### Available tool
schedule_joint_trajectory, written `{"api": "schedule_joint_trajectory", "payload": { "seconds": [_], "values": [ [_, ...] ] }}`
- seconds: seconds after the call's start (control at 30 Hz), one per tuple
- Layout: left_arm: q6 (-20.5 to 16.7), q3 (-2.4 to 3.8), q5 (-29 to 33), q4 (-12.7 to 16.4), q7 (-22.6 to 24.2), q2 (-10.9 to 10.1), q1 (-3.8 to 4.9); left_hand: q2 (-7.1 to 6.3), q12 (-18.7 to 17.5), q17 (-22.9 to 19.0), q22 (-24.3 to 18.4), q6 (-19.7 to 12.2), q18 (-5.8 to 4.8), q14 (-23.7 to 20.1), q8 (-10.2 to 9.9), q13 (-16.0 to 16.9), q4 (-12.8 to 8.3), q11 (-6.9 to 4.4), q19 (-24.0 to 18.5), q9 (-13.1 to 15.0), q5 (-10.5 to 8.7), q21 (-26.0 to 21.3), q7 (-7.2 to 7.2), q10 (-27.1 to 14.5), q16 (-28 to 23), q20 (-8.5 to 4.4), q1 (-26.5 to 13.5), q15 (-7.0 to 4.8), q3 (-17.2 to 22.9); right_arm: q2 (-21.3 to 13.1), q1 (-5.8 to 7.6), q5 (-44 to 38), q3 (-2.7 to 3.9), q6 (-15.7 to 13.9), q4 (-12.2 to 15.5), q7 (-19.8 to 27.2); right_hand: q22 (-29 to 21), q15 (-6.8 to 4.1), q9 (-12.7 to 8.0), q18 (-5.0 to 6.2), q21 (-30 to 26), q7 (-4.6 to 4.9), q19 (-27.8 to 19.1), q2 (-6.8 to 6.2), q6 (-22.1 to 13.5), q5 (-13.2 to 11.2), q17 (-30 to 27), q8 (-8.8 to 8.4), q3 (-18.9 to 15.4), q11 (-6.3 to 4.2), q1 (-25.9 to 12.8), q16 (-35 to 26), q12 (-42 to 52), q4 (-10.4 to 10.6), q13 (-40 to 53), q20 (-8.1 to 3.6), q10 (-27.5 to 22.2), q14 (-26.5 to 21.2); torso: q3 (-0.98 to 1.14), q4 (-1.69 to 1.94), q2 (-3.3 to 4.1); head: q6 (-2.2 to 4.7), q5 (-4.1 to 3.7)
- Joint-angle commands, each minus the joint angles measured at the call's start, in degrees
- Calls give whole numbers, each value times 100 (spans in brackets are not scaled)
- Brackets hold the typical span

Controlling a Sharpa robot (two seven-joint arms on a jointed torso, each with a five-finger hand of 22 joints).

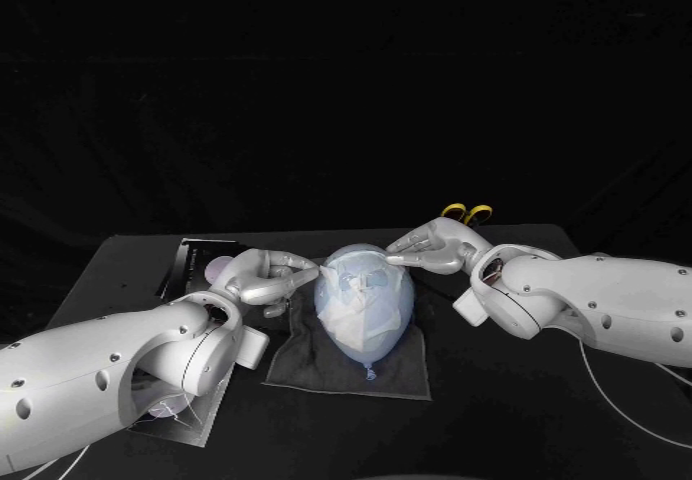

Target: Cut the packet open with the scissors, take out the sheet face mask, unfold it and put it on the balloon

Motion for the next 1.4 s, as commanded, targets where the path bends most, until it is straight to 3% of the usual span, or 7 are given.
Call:
{"api": "schedule_joint_trajectory", "payload": {
  "seconds": [0.03, 0.4, 1.4],
  "values": [
    [143, 7, -5, -3, -133, 34, 2, -98, 12, 1191, -6, -17, 21, 505, -82, 18, -3, 30, 8, -67, -25, -33, 28, -15, -26, 54, -15, 43, -177, 10, -23, -34, -14, 117, 15, -19, -10, 10, 7, 97, 4, 246, 16, -9, 10, -24, -6, 21, -24, -4, -33, 1, 20, 8, 8, 4, 41, -35, -1, -3, 2, -3, -4],
    [139, 6, -235, -13, -343, 72, 2, -161, 42, 1176, -15, 44, 23, 499, -198, 31, 14, 35, 13, -187, -24, -47, 29, -24, -32, 70, -30, 53, -528, 15, -23, -28, -14, 118, 13, -13, -14, 12, 6, 96, 2, 249, 10, -17, 7, -24, -8, 22, -27, -2, -42, -2, 19, 8, 8, 4, 38, -45, -4, 5, -1, -8, -8],
    [-69, 8, 32, 13, 3, 171, -2, 4, 284, 1274, 108, 242, -3, 533, -226, 289, -1, -2, 107, -268, -27, 14, -10, 152, 12, 49, 139, 23, -651, 36, -25, -14, -14, 127, 13, -13, -14, 12, 6, 96, 2, 249, 10, -17, 7, -24, -8, 22, -27, -2, -42, -2, 19, 8, 8, 4, 38, -45, -2, 3, 4, -16, 9]
  ]
}}
